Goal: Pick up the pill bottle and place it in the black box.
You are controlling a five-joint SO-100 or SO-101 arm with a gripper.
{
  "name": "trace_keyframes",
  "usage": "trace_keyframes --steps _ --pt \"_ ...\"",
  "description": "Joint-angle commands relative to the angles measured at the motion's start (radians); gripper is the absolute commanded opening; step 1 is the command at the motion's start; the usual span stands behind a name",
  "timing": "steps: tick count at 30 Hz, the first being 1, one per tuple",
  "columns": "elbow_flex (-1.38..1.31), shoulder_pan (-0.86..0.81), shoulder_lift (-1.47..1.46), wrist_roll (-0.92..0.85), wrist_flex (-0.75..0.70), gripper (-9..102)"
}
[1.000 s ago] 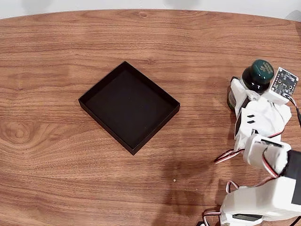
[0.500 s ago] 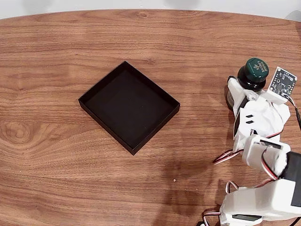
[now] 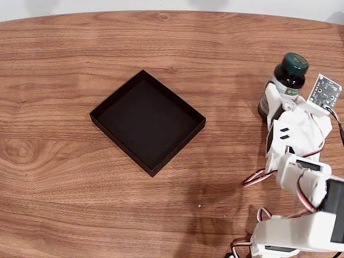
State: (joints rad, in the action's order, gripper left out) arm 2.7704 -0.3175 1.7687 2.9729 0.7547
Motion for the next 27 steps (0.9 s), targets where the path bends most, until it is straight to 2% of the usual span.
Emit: trace_keyframes --steps 1,5,16,27 --pt "-0.005 0.009 0.091 -0.009 0.025 23" --pt "0.014 0.008 0.098 0.000 0.025 25" --pt "0.002 -0.020 0.028 0.032 0.020 47" --pt "-0.100 -0.002 -0.155 0.014 0.103 48"
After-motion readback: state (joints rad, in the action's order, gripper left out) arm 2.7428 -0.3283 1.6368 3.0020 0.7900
